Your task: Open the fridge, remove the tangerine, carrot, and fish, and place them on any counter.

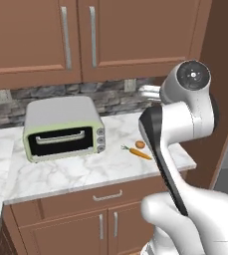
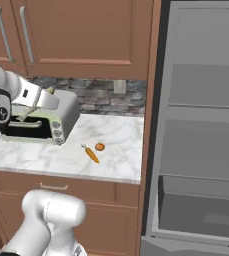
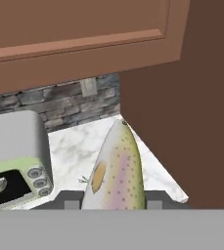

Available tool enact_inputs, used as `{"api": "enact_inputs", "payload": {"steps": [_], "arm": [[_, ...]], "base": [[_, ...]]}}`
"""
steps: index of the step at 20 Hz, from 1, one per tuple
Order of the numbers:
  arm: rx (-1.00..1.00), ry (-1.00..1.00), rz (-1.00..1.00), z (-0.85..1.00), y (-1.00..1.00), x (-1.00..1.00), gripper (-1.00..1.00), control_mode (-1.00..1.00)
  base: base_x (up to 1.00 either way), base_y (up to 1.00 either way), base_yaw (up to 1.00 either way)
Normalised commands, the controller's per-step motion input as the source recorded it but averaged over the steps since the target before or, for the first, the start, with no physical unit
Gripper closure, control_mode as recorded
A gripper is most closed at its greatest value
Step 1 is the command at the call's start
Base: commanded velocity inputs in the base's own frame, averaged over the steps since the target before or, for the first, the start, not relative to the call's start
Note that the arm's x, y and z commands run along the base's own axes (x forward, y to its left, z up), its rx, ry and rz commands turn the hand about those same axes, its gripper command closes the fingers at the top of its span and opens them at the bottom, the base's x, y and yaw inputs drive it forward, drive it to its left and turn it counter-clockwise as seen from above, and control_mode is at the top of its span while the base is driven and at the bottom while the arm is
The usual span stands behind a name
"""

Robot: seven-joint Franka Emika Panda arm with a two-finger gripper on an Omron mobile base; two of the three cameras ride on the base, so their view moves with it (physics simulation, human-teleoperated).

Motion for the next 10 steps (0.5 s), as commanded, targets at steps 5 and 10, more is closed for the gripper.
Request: {"api": "enact_inputs", "payload": {"steps": [5, 10], "arm": [[0.00, 0.01, 0.00, -0.06, 0.00, 0.00, 1.00, -1.00], [0.00, 0.08, 0.00, -0.29, 0.00, 0.07, 1.00, -1.00]], "base": [[0.19, 0.00, 0.00], [0.00, 0.00, 0.00]]}}
